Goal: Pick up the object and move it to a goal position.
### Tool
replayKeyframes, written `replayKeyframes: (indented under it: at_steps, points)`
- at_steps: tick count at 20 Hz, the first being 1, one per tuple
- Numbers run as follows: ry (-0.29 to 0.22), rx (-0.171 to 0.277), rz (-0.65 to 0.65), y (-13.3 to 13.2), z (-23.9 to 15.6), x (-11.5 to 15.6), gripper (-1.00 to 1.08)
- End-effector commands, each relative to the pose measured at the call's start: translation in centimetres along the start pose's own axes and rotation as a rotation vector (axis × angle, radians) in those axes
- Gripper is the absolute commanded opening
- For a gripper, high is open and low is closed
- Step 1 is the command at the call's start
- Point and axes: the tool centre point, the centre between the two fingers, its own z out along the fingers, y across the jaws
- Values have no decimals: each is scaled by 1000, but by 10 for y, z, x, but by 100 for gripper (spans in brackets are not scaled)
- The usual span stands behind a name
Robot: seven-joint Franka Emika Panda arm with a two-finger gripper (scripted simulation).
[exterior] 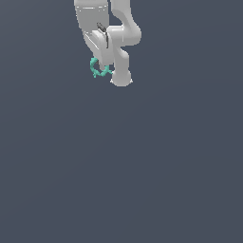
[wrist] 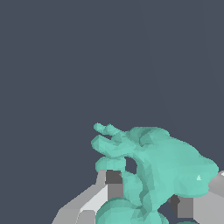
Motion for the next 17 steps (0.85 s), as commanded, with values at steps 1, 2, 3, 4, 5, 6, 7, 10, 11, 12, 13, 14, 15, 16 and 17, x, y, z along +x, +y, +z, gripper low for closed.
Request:
replayKeyframes:
  at_steps: [1, 2, 3, 4, 5, 6, 7, 10, 11, 12, 13, 14, 15, 16, 17]
  points:
    - [0, -1, -1, 6, -20, 10, -100]
    - [0, -1, -1, 8, -27, 13, -100]
    - [0, -1, -1, 9, -33, 16, -100]
    - [0, -1, -1, 10, -39, 19, -100]
    - [0, -1, -2, 12, -44, 22, -100]
    - [0, -1, -2, 13, -49, 25, -100]
    - [0, -1, -2, 14, -54, 27, -100]
    - [0, -1, -2, 16, -64, 32, -100]
    - [1, -1, -3, 16, -66, 33, -100]
    - [1, -1, -3, 16, -68, 35, -100]
    - [1, -1, -3, 17, -70, 36, -100]
    - [1, -1, -3, 17, -71, 36, -100]
    - [1, -1, -3, 17, -72, 37, -100]
    - [1, -1, -3, 17, -72, 37, -100]
    - [1, -1, -3, 17, -72, 37, -100]
